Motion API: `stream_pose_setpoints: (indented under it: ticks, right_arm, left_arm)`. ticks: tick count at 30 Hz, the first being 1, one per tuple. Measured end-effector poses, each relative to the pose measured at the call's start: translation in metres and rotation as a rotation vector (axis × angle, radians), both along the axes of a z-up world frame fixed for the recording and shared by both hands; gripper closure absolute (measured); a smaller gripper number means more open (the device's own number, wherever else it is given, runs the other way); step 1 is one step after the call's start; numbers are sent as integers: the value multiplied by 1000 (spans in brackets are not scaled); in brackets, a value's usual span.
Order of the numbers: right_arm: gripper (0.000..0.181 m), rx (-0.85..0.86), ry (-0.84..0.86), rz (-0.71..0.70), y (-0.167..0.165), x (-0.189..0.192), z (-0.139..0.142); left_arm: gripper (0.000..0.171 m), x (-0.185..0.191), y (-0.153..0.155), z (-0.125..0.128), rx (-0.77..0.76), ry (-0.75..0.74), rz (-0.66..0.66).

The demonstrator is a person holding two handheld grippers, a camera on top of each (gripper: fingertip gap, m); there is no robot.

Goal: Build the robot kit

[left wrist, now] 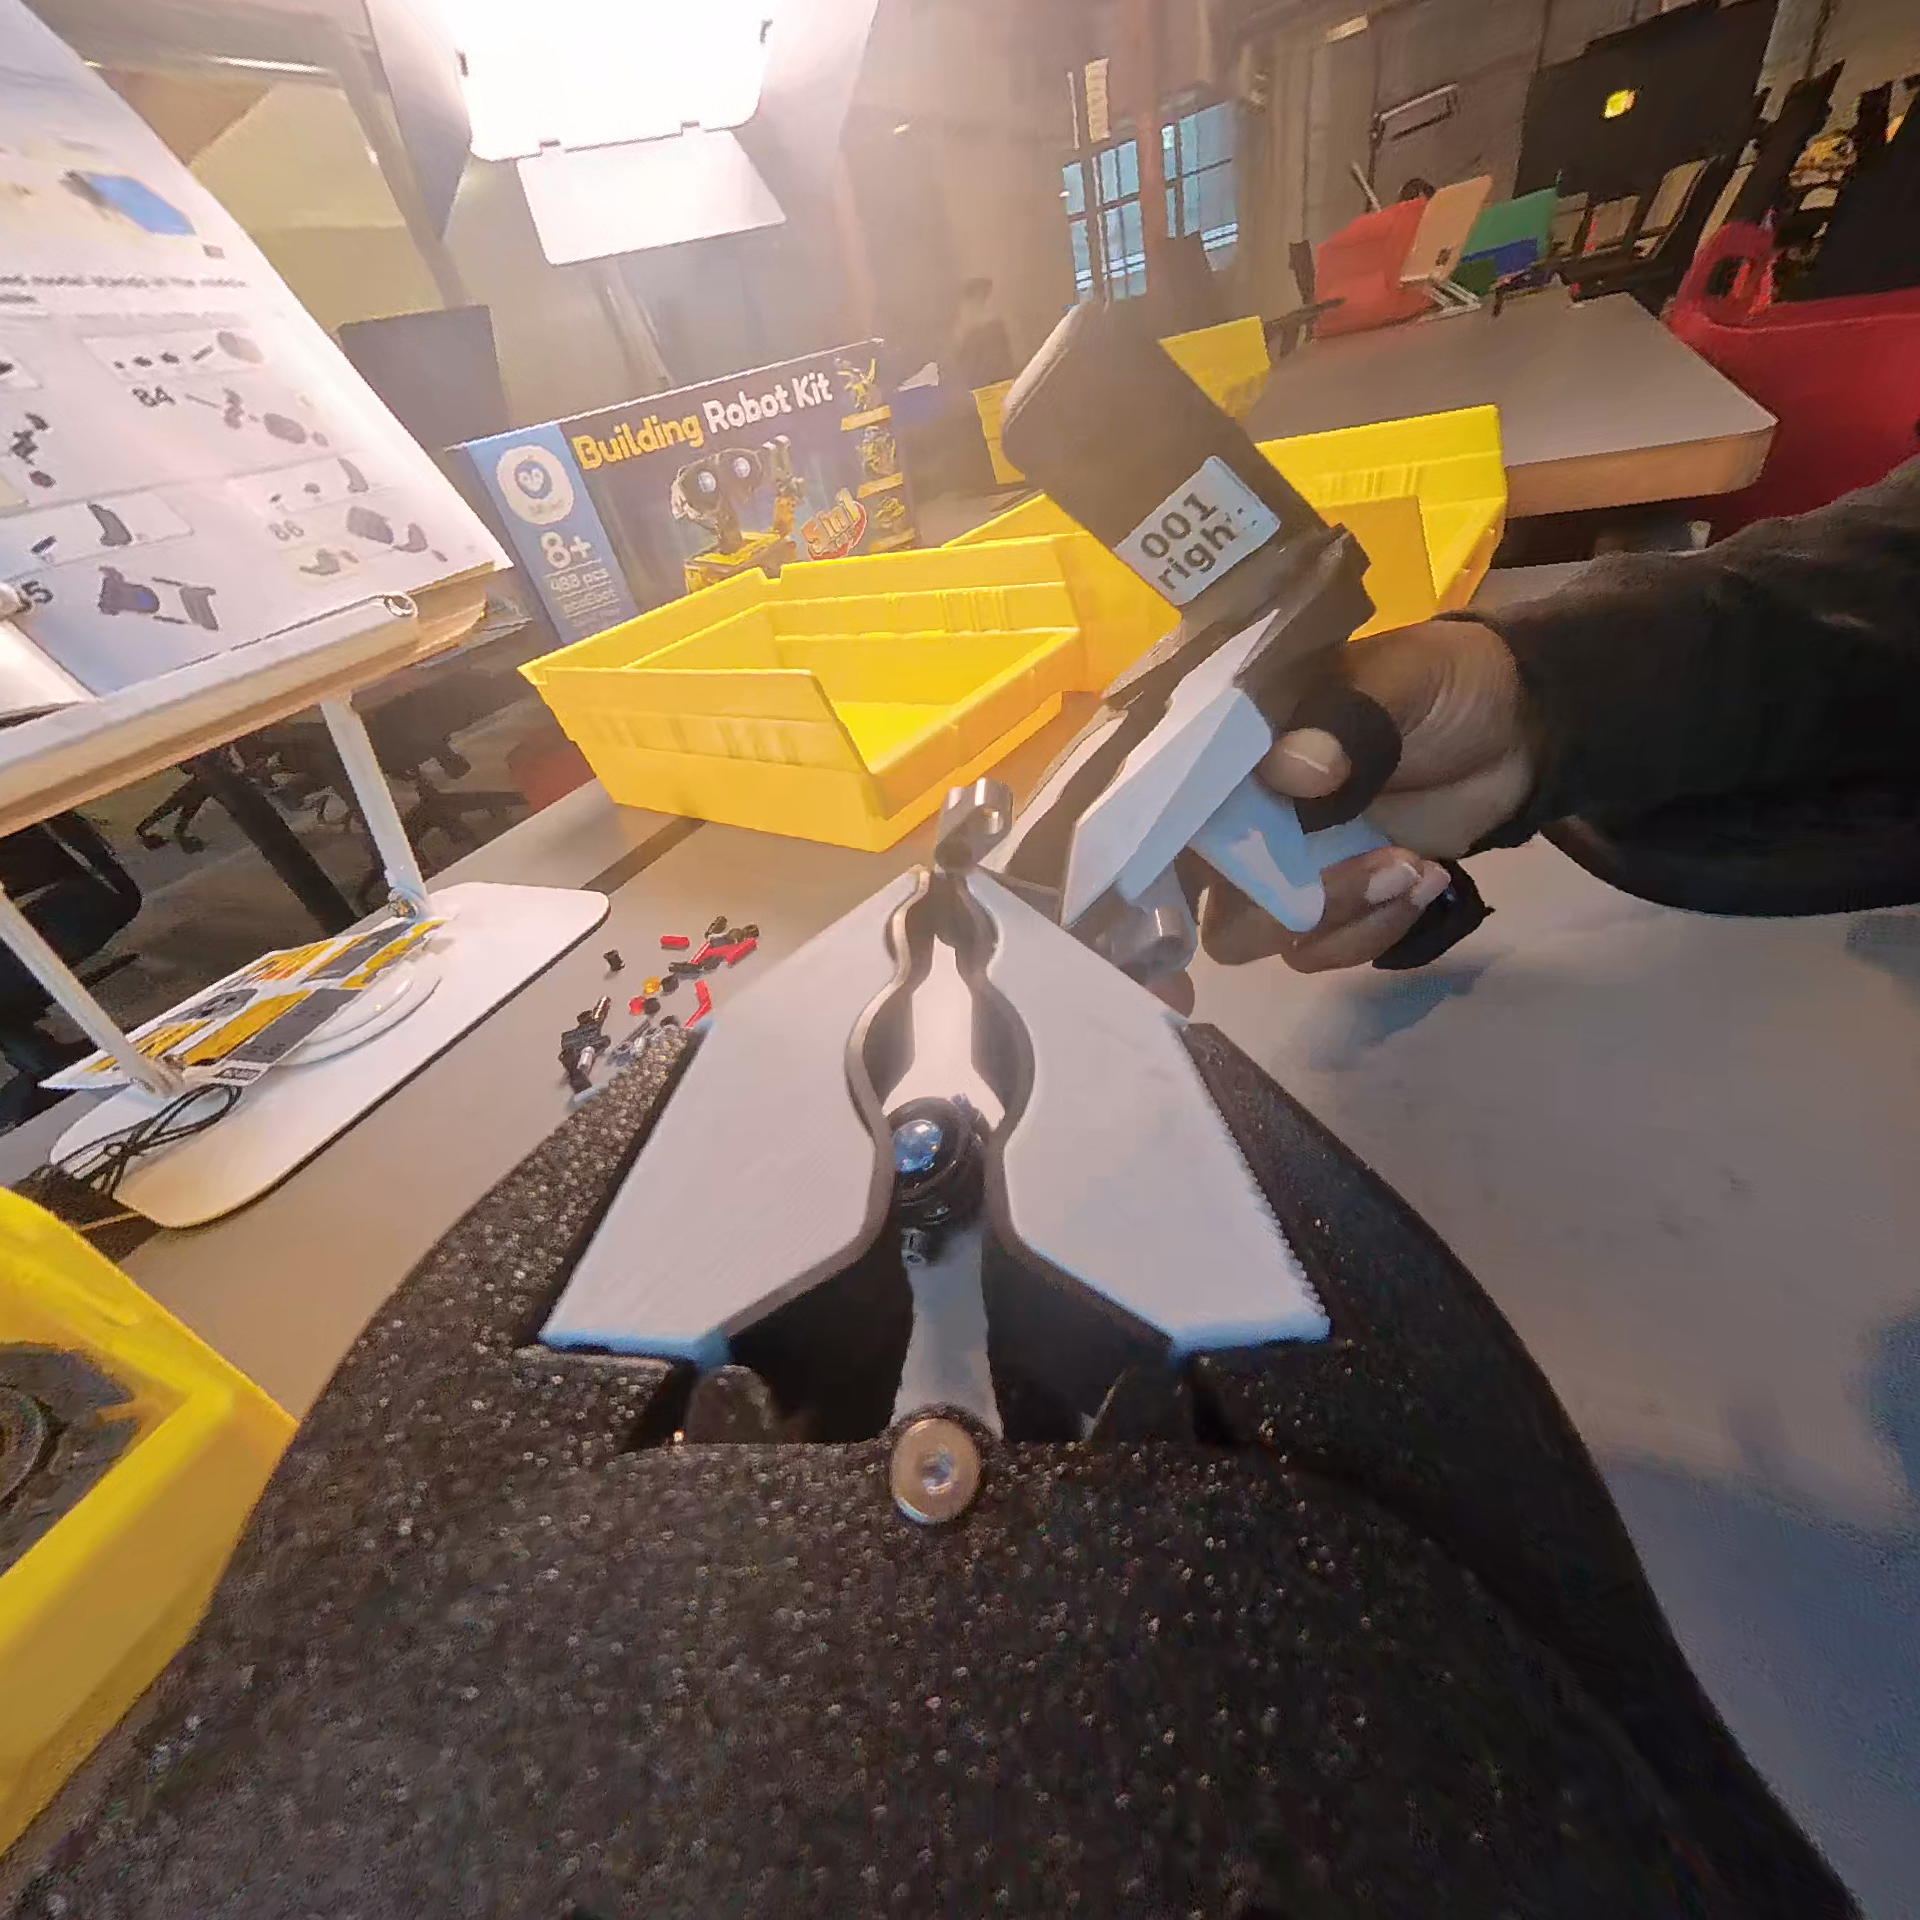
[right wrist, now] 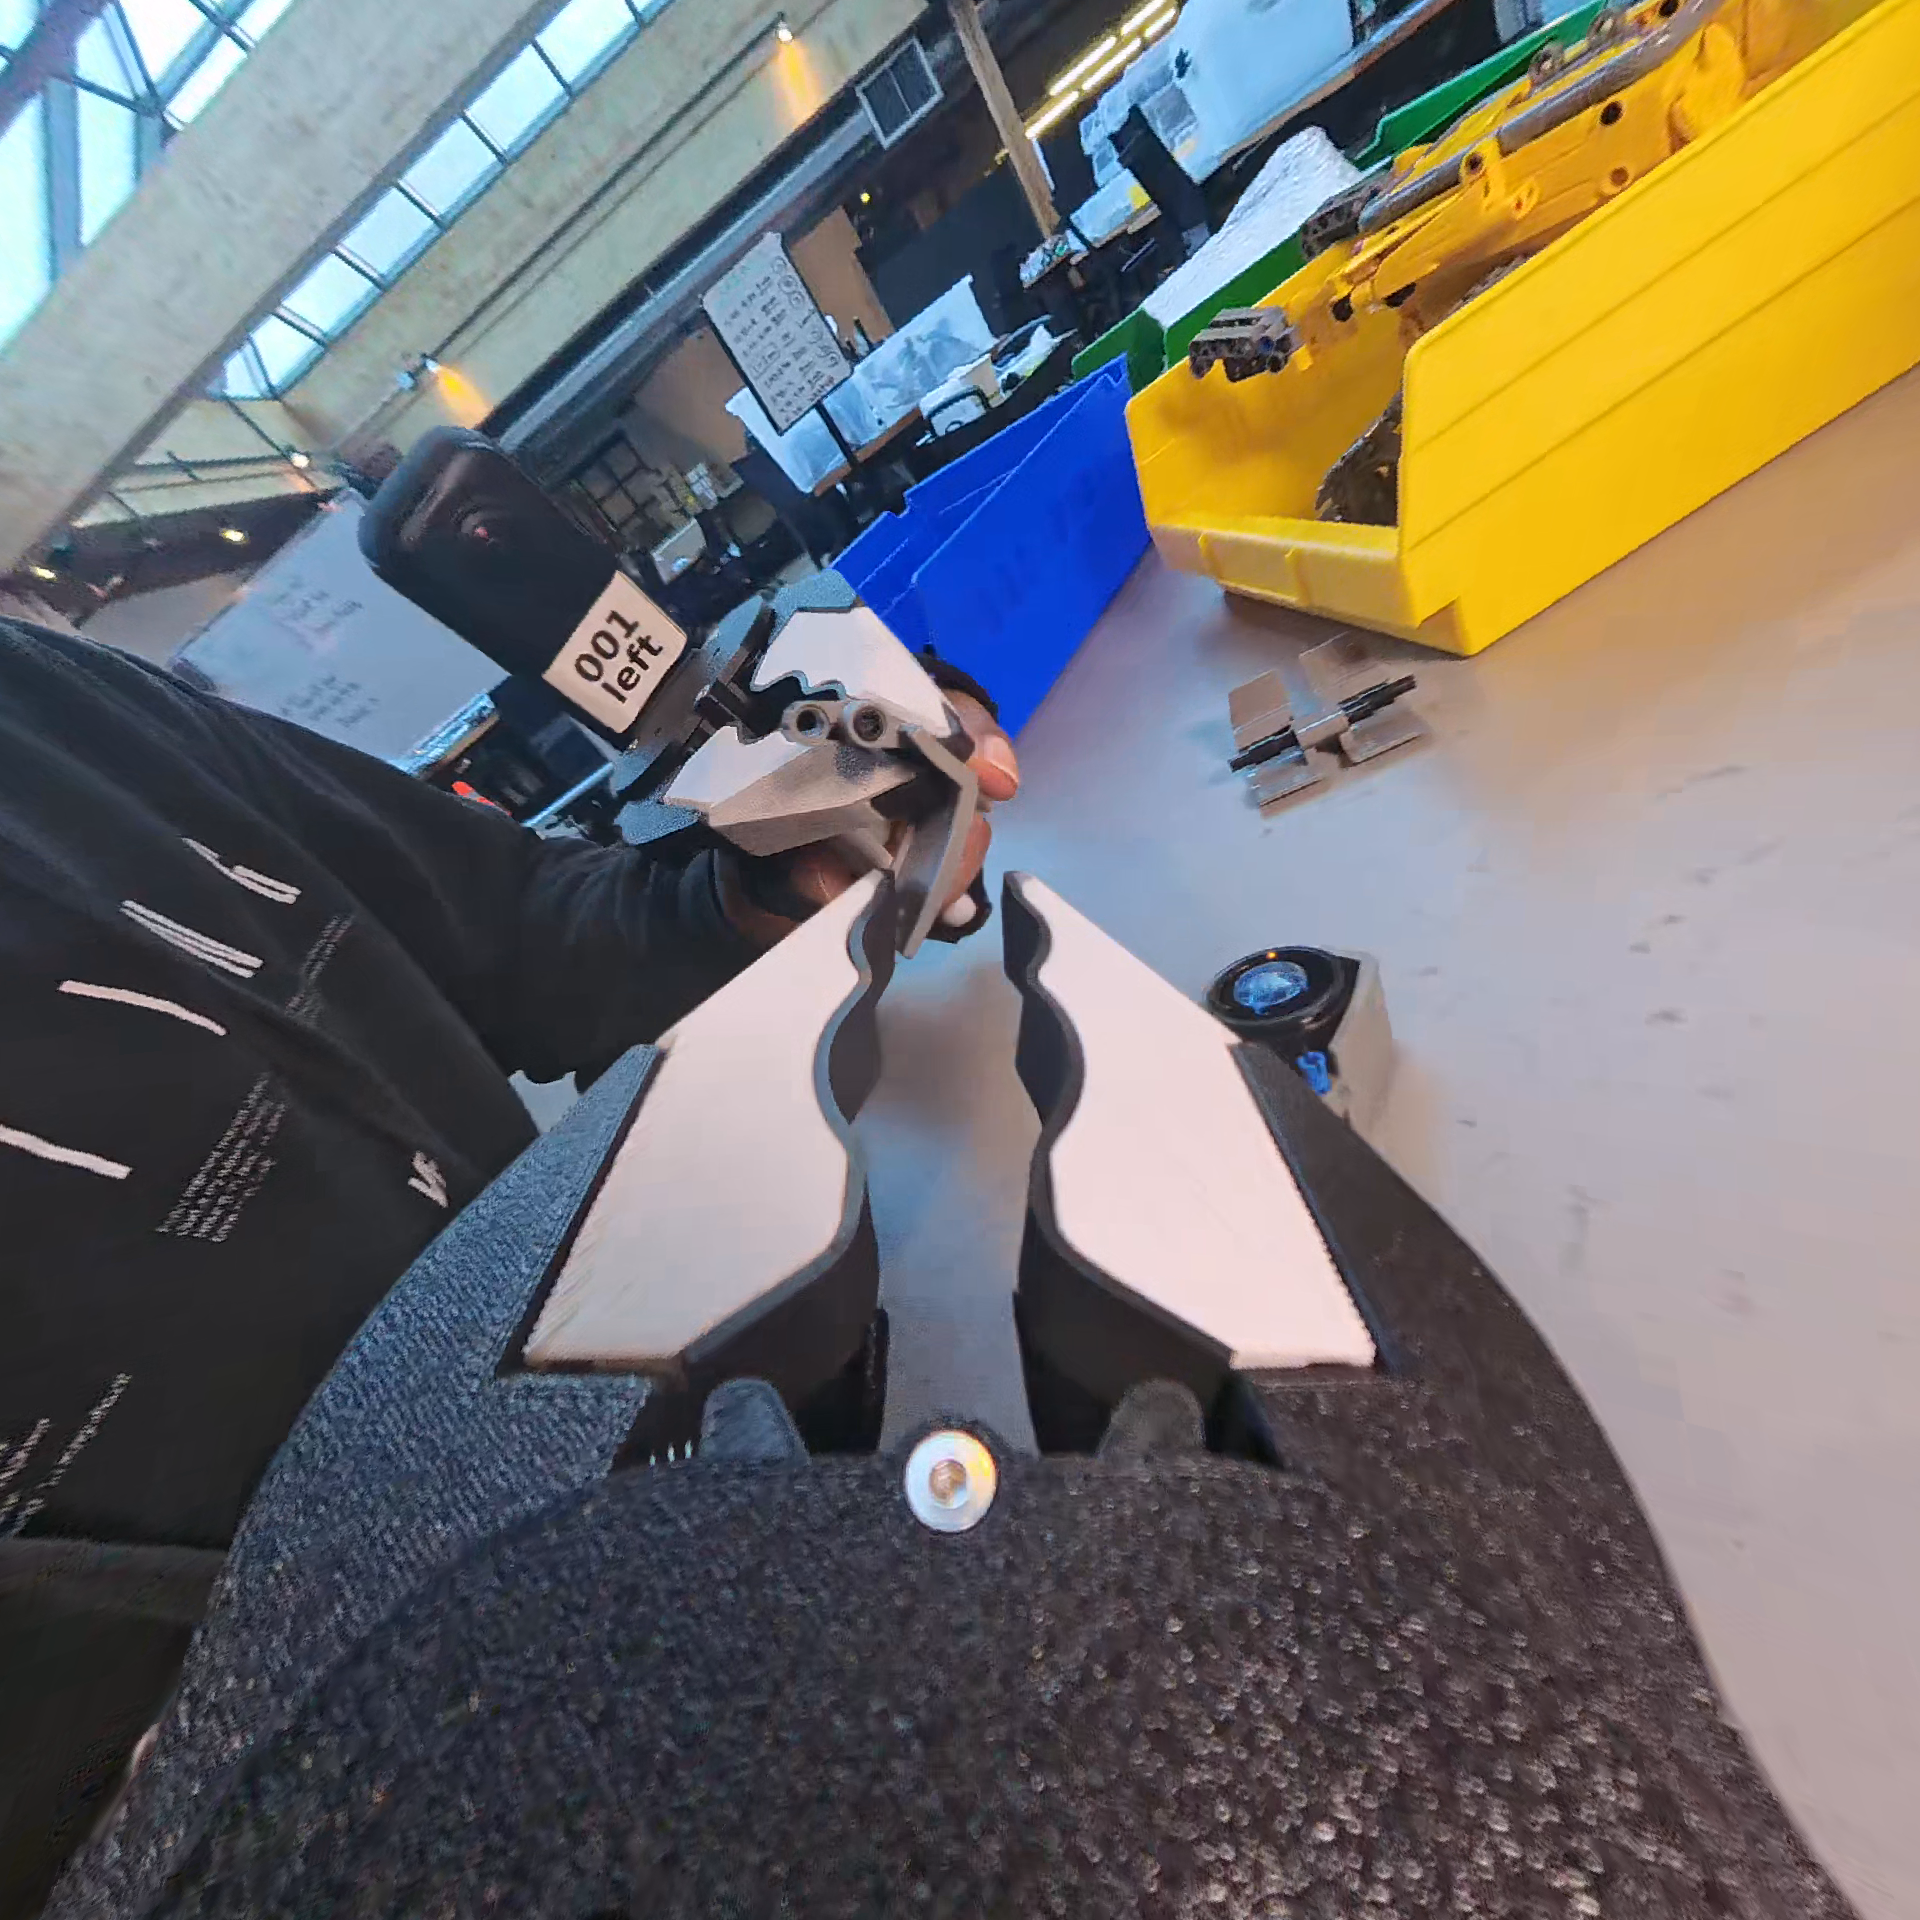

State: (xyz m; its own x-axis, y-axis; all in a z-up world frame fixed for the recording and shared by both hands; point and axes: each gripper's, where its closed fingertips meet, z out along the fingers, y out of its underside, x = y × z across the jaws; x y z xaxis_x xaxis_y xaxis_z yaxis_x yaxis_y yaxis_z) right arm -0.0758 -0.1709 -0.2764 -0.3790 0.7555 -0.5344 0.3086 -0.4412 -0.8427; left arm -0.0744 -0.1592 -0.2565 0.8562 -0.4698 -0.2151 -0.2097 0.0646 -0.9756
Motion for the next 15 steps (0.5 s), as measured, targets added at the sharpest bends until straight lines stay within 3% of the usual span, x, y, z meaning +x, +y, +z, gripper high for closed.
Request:
stream_pose_setpoints:
  ticks: [6,15]
  right_arm:
    - [174,-79,8,60,-8,3,1]
    - [179,-131,-30,37,1,4,-5]
  left_arm:
    - [169,3,-2,-1,10,13,-14]
    - [167,4,-2,-10,-115,-126,-105]
